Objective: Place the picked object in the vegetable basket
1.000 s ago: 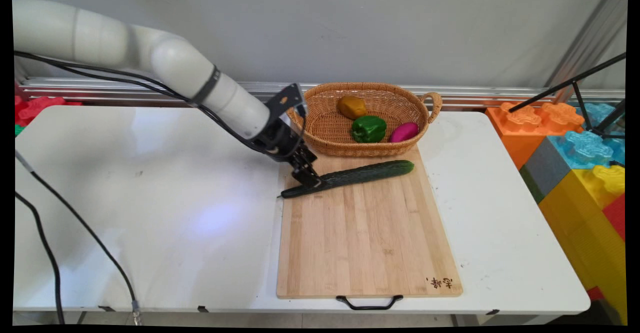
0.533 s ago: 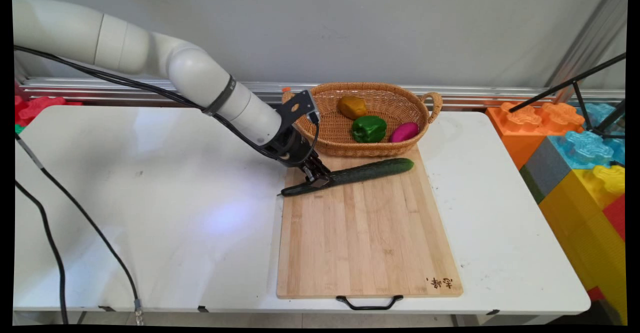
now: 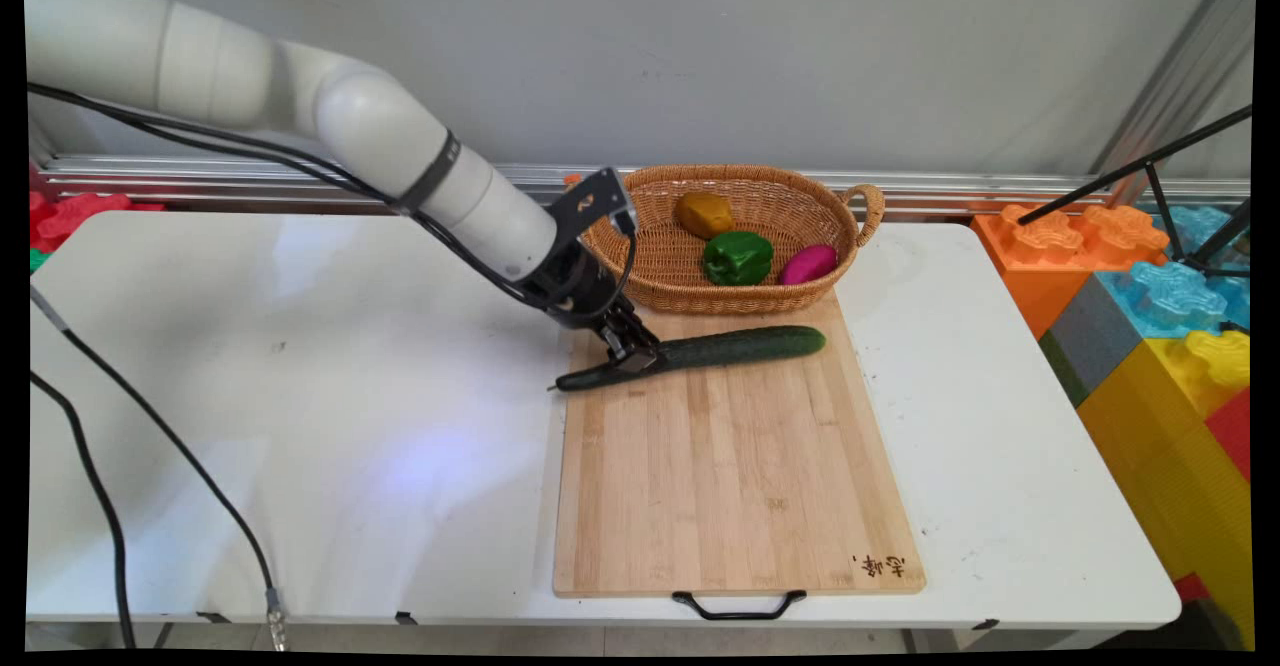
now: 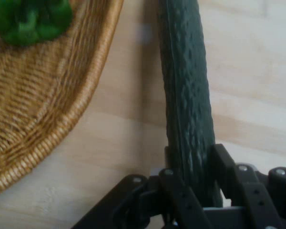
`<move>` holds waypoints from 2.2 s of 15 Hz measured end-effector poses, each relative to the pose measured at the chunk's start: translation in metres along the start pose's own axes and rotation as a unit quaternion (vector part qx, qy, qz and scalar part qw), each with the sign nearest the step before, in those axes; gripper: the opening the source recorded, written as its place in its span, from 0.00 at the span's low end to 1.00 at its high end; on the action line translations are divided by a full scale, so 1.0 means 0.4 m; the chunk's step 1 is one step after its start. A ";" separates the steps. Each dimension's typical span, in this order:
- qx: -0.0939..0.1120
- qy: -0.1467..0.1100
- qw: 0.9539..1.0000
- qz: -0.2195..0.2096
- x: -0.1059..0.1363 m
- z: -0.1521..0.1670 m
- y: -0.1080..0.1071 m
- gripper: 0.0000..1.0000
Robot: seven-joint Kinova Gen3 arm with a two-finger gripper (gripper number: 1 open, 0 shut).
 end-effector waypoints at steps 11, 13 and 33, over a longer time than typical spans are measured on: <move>0.012 0.064 0.998 0.012 0.220 -0.182 0.064 0.00; 0.032 0.077 0.996 0.017 0.250 -0.185 0.047 0.00; 0.169 0.072 0.983 0.016 0.206 0.096 -0.255 1.00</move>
